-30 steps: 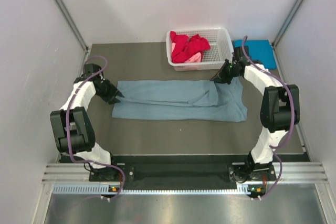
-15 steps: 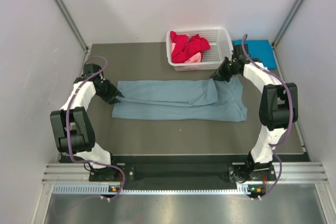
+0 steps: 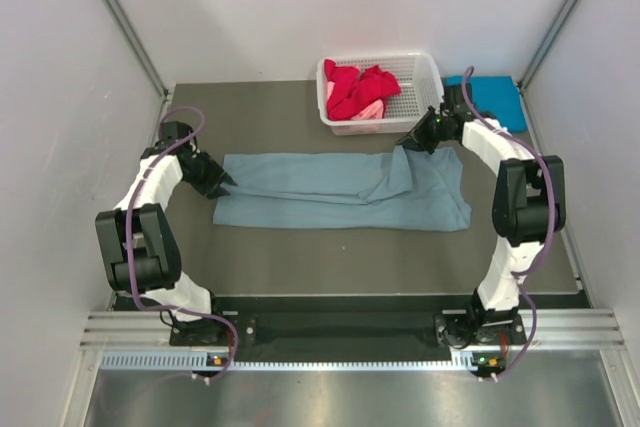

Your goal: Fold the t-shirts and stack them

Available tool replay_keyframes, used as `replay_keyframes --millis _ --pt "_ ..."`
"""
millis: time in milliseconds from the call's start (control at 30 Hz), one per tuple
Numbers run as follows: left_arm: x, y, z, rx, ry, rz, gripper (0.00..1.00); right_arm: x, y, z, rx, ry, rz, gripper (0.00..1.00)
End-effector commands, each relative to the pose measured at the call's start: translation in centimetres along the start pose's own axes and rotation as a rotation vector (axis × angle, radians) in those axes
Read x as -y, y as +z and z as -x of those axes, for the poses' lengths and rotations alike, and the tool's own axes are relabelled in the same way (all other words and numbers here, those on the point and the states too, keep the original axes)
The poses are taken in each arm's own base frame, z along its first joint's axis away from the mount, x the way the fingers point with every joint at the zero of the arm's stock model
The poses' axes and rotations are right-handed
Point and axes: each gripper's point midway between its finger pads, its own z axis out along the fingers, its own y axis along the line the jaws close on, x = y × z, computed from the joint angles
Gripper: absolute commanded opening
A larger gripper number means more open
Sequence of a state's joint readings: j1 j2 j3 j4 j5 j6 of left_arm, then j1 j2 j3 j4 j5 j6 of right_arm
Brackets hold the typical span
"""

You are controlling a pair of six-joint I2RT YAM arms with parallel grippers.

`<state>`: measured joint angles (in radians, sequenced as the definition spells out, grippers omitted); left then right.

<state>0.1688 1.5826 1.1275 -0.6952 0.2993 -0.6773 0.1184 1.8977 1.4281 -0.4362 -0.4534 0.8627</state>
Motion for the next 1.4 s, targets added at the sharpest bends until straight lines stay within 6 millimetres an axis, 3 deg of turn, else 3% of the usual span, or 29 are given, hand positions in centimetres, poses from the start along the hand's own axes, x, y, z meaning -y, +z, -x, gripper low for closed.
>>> replay_keyframes --millis 0,233,467,667,867,1067,1200,1333,1367 --pt "1.0 -0.4 0.7 0.026 0.034 -0.041 0.39 -1.8 0.0 1.1 0.028 0.055 0.092 0.02" --pt "0.8 -0.1 0.2 0.003 0.034 -0.053 0.39 -0.6 0.1 1.8 0.055 0.145 0.074 0.08" --pt "0.9 0.2 0.1 -0.007 0.038 -0.056 0.40 1.6 0.1 0.8 0.030 0.102 -0.005 0.23" --pt "0.9 0.5 -0.1 -0.021 0.039 -0.063 0.40 3.9 -0.2 -0.7 -0.036 -0.057 -0.079 0.42" --pt "0.6 0.8 -0.4 -0.035 0.044 -0.063 0.40 4.9 -1.0 -1.6 -0.042 -0.286 -0.098 0.51" --pt "0.5 1.0 -0.6 -0.048 0.048 -0.066 0.40 5.8 -1.1 -2.1 -0.026 -0.394 -0.123 0.52" --pt "0.9 0.9 -0.7 -0.057 0.053 -0.081 0.40 5.1 -0.8 -1.4 -0.009 -0.394 -0.102 0.50" --pt "1.3 0.3 -0.6 -0.049 0.075 -0.097 0.40 4.5 -2.6 -1.3 -0.005 -0.414 -0.131 0.50" --pt "1.3 0.2 -0.7 -0.044 0.082 -0.099 0.40 4.8 -3.0 -2.1 -0.031 -0.402 -0.141 0.50"
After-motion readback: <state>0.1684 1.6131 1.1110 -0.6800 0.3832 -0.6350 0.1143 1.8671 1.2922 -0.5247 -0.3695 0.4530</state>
